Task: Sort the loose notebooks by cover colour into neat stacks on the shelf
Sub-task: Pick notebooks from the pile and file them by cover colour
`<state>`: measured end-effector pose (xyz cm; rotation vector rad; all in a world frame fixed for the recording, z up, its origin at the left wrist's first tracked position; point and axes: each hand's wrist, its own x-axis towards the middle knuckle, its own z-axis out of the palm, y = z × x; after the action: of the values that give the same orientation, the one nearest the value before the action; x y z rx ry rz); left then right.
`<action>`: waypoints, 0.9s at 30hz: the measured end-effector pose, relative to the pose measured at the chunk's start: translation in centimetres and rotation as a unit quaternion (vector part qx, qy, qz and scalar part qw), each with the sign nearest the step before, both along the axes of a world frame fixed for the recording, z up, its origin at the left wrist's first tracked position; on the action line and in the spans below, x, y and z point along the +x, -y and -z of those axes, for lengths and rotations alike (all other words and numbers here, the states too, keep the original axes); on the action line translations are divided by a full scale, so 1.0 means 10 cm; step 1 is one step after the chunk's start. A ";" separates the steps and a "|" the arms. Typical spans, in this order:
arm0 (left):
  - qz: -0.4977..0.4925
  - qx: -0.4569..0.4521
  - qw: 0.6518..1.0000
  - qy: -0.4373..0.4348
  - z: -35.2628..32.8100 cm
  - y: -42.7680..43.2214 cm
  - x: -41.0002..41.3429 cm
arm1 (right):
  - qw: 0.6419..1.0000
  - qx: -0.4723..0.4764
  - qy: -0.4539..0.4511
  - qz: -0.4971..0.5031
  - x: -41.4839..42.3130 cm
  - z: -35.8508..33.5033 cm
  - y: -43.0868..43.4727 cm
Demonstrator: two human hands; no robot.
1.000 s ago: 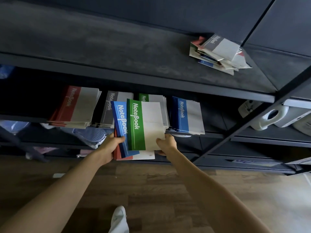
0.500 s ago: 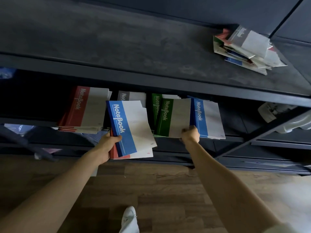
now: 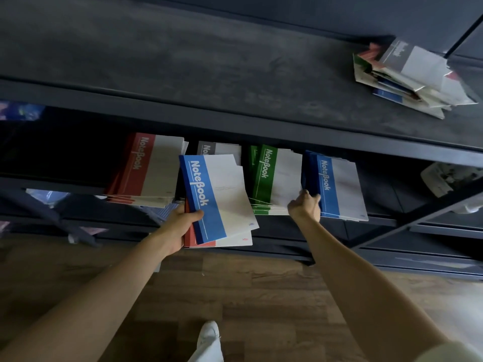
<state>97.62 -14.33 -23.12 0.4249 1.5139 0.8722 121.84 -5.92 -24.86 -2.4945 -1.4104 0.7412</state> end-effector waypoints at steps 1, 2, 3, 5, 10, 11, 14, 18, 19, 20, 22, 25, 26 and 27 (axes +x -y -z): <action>0.004 0.003 1.000 0.001 -0.01 0.00 0.02 | 0.999 -0.012 -0.032 -0.028 -0.08 -0.05 0.05; 0.008 0.005 1.000 0.003 -0.02 0.01 0.05 | 0.995 -0.031 -0.063 -0.072 -0.16 -0.05 0.06; 0.011 0.008 1.000 0.006 -0.04 0.01 0.08 | 0.989 -0.060 -0.083 -0.110 -0.25 -0.11 0.10; 0.012 0.018 1.000 0.006 -0.06 0.00 0.16 | 0.979 -0.099 -0.155 -0.092 -0.41 -0.18 0.18; -0.001 0.042 0.999 0.001 -0.14 -0.01 0.35 | 0.982 -0.047 -0.176 -0.060 -0.44 -0.21 0.28; 0.002 0.045 0.999 -0.004 -0.17 -0.01 0.40 | 0.981 -0.040 -0.182 -0.052 -0.39 -0.25 0.30; 0.026 0.054 0.998 -0.014 -0.26 -0.07 0.55 | 0.981 -0.039 -0.175 -0.070 -0.21 -0.35 0.33; 0.074 0.076 0.994 -0.036 -0.36 -0.20 0.78 | 0.984 -0.020 -0.170 -0.044 0.07 -0.41 0.32; 0.084 0.079 0.993 -0.038 -0.37 -0.21 0.85 | 0.984 -0.022 -0.171 -0.034 0.14 -0.41 0.32; 0.095 0.080 0.991 -0.038 -0.37 -0.23 0.91 | 0.985 -0.026 -0.170 -0.025 0.21 -0.42 0.32; 0.116 0.077 0.990 -0.035 -0.37 -0.25 1.04 | 0.986 -0.032 -0.165 -0.013 0.36 -0.41 0.32; 0.140 0.058 0.988 -0.039 -0.35 -0.28 1.19 | 0.989 -0.027 -0.148 0.007 0.65 -0.34 0.31; 0.141 0.049 0.988 -0.036 -0.33 -0.29 1.25 | 0.989 -0.025 -0.146 0.019 0.77 -0.31 0.31; 0.141 0.041 0.989 -0.033 -0.31 -0.31 1.31 | 0.989 -0.023 -0.146 0.029 0.89 -0.28 0.29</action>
<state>110.73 -11.27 -19.97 0.7165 1.4389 0.7047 130.77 -8.80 -22.01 -2.3292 -1.2253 1.0841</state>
